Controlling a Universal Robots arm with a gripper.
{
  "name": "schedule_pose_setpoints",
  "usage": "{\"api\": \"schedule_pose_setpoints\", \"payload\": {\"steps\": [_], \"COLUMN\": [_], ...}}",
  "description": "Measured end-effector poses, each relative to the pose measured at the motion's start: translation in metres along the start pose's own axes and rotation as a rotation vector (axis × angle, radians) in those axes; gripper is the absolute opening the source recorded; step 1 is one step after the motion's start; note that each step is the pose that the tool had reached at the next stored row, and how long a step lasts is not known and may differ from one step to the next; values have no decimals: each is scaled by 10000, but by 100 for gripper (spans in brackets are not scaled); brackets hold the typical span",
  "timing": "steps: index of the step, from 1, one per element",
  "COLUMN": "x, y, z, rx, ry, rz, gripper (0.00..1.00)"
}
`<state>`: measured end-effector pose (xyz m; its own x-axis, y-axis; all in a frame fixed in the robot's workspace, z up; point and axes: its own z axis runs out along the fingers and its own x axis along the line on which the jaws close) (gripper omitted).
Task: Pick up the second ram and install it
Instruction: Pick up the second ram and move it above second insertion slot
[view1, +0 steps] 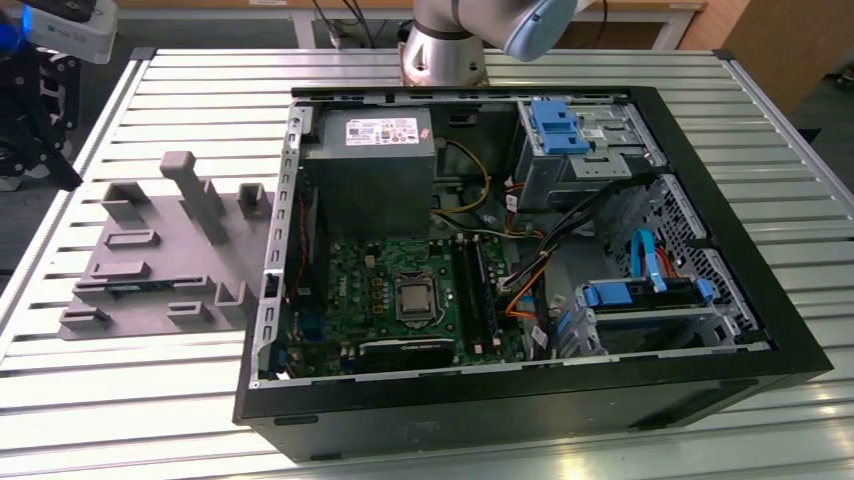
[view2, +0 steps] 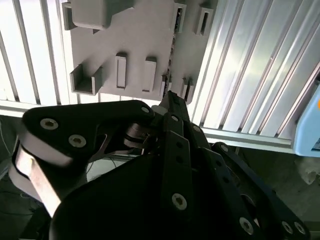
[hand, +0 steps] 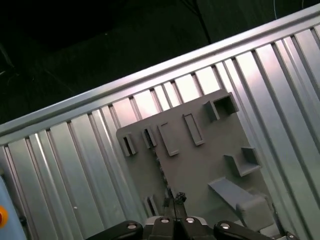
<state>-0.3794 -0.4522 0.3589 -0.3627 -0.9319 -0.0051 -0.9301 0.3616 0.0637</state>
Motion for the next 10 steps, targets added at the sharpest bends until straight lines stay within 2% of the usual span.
{"api": "schedule_pose_setpoints", "payload": {"steps": [10], "x": [1], "y": [-2], "z": [25], "rx": [-5], "ry": [104], "rz": [-1645], "gripper": [11]}}
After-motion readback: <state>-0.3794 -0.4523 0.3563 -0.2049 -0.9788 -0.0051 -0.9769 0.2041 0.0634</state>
